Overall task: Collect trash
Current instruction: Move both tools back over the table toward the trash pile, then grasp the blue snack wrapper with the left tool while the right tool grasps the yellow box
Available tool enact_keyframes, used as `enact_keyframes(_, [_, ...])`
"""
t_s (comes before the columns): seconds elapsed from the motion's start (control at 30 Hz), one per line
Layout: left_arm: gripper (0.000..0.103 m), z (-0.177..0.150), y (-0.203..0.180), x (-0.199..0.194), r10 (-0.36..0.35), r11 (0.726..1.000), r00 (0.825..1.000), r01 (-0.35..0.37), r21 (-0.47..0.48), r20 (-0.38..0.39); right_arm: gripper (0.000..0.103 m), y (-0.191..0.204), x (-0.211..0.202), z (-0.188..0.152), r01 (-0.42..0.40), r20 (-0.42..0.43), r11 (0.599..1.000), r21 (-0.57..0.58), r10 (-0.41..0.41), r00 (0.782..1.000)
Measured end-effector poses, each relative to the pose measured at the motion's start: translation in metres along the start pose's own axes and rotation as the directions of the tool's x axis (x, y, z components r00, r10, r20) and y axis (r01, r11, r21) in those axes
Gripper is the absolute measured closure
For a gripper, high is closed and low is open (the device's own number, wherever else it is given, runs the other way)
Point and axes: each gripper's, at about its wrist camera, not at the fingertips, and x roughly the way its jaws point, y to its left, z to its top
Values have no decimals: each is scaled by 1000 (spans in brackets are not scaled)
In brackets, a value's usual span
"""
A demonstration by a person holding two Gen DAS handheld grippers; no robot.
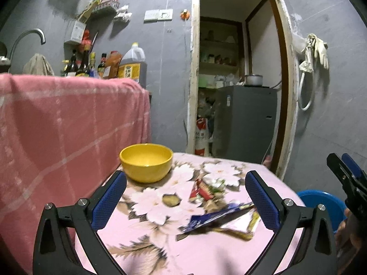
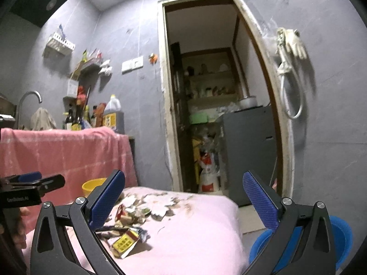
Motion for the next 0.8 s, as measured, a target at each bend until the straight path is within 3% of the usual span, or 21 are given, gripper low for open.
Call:
enact_keyframes(0.37, [2, -17, 26, 21, -14, 998, 988, 4, -65, -152, 0, 16, 24, -20, -71, -161, 997, -40, 63, 985])
enact_keyframes(0.5, [2, -23, 26, 38, -50, 997, 967, 32, -76, -249, 0, 21, 33, -26, -90, -218, 994, -59, 75, 973])
enact_keyframes(0.6, [3, -29, 25, 51, -92, 994, 942, 66, -91, -322, 0, 22, 40, -30, -107, -256, 993, -58, 89, 963])
enact_keyframes(0.8, [5, -31, 24, 65, -170, 982, 912, 125, -142, -374, 0, 26, 54, -38, -143, -354, 988, -59, 113, 928])
